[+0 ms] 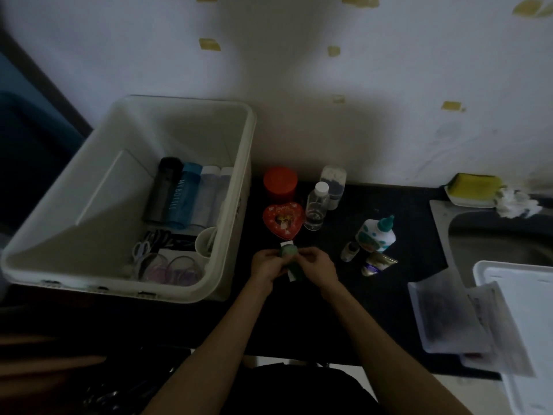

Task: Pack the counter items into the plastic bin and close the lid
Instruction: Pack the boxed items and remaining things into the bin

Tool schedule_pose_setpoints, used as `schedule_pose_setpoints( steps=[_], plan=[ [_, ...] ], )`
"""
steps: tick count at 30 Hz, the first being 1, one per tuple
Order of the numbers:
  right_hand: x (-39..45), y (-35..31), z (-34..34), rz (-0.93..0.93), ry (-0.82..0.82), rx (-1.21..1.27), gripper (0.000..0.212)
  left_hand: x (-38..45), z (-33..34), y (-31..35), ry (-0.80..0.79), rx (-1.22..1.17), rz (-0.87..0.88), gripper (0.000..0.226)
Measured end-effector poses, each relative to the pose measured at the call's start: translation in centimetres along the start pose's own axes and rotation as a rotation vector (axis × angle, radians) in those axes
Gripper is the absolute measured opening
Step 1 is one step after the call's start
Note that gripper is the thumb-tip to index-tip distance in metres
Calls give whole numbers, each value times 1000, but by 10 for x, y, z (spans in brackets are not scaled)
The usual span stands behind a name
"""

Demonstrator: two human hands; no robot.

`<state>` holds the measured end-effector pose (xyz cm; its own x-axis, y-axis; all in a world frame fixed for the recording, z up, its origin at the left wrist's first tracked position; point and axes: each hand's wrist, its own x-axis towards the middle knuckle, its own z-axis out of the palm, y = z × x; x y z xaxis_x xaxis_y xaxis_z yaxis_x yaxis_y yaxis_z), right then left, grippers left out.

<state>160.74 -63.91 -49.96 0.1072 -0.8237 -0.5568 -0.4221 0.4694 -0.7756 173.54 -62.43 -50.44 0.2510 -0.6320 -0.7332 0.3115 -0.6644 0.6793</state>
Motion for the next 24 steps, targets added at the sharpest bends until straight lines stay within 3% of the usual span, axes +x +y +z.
schedule_pose_setpoints(
  steps=[4, 9, 12, 14, 19, 24],
  plan=[
    [-25, -40, -40, -51, -154, 151, 34, -33, 15, 32, -122, -56, 157, 38],
    [-45, -107, -66, -257, -64, 143, 29, -69, 22, 95, -238, -73, 395, 22],
    [-55, -154, -69, -419, -65, 159, 28, -81, 7, 137, -263, -81, 518, 40],
    [-57, -183, -64, -481, -103, 99, 32, -89, -14, 164, -255, -54, 571, 53],
    [-54, -241, -23, -605, -232, -30, 33, -104, -91, 212, -284, -13, 679, 23],
    [-48, -288, 45, -626, -407, -178, 30, -111, -183, 233, -273, 69, 655, 34]
  ],
)
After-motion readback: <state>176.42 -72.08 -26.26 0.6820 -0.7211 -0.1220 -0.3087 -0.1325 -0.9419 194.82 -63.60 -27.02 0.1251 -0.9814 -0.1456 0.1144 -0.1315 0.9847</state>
